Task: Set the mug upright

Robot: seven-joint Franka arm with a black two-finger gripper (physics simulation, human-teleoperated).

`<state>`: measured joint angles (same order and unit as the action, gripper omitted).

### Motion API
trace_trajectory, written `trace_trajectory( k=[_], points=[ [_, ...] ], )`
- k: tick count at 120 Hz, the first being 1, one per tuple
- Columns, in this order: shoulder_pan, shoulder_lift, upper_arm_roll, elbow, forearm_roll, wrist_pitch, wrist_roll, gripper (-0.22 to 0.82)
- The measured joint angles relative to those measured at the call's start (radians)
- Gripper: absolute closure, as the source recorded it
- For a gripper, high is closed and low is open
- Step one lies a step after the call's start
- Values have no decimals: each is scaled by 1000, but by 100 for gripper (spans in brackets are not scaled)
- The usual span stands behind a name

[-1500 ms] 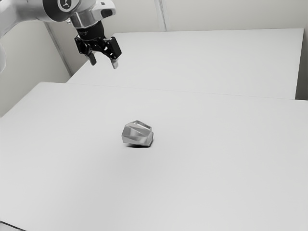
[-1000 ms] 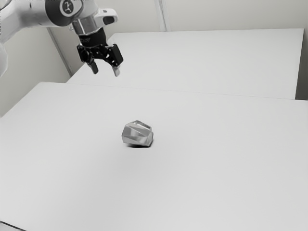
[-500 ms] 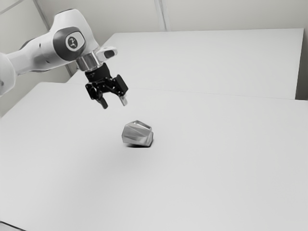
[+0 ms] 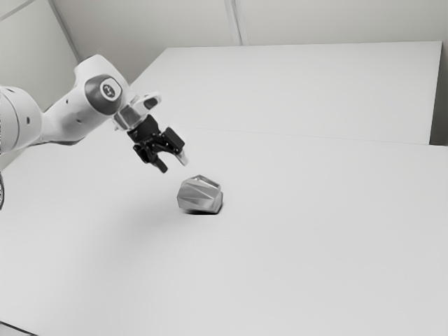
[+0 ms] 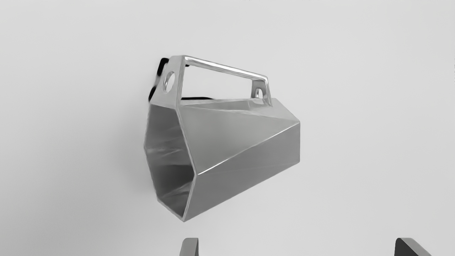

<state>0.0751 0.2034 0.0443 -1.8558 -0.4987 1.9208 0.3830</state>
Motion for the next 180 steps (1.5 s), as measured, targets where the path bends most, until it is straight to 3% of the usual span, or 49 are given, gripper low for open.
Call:
trace_trajectory(
  k=[60,132,140,162,180],
  points=[
    [93,148,-1,41,-166,11,356,0],
    [120,231,-14,14,-435,-161,536,1],
    [120,237,-14,11,-444,-178,544,10],
    [120,236,-14,11,-453,-204,559,50],
    [118,231,-15,13,-452,-210,569,66]
  ],
)
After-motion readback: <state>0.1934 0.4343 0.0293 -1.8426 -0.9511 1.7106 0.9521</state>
